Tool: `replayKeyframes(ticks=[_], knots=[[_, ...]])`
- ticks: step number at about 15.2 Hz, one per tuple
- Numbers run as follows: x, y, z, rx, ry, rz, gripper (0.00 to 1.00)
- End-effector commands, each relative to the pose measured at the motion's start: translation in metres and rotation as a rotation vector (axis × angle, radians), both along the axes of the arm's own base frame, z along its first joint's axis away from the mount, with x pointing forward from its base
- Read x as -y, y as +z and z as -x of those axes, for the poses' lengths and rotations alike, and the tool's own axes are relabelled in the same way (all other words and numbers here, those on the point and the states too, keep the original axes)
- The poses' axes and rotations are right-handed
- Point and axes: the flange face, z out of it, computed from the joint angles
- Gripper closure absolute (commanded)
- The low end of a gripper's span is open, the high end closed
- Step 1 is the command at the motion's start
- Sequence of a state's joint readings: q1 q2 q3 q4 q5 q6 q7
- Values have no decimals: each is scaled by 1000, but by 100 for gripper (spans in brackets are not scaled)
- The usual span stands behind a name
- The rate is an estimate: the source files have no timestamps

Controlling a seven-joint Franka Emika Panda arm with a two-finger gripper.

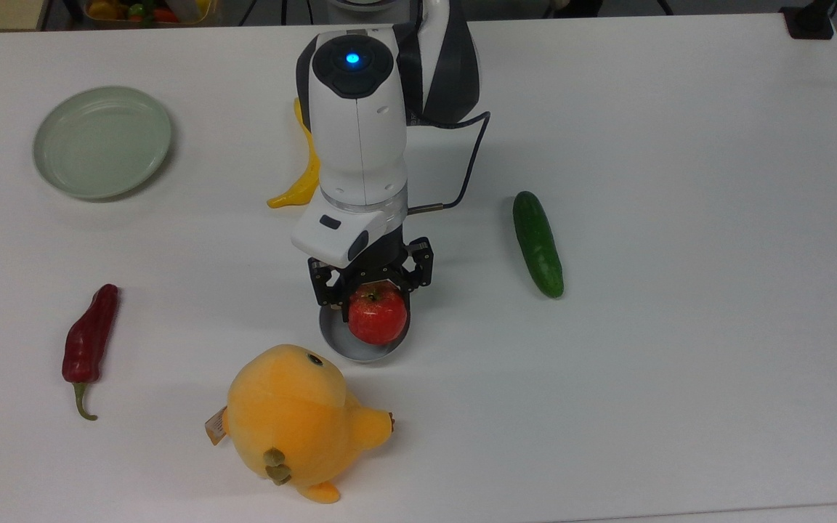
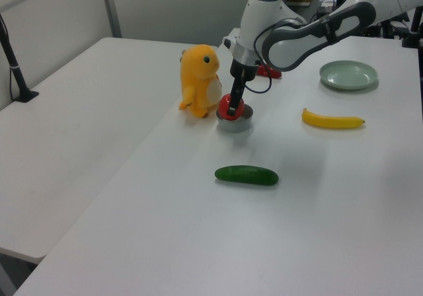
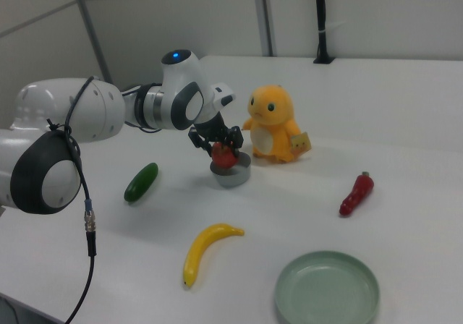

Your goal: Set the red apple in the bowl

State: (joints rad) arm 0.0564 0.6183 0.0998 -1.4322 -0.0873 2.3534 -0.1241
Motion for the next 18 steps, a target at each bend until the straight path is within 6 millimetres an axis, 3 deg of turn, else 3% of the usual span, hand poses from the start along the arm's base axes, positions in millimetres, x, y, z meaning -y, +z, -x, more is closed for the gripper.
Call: replayKeyframes(ticks=[1, 4, 6, 13, 18], knots=[[1, 13, 1, 29, -10, 16, 0], [6, 37, 10, 43, -14, 18, 0], [8, 64, 19, 65, -18, 18, 0], [17, 220, 115, -70, -124, 38, 0], [21, 281, 189, -237, -256, -3, 0]])
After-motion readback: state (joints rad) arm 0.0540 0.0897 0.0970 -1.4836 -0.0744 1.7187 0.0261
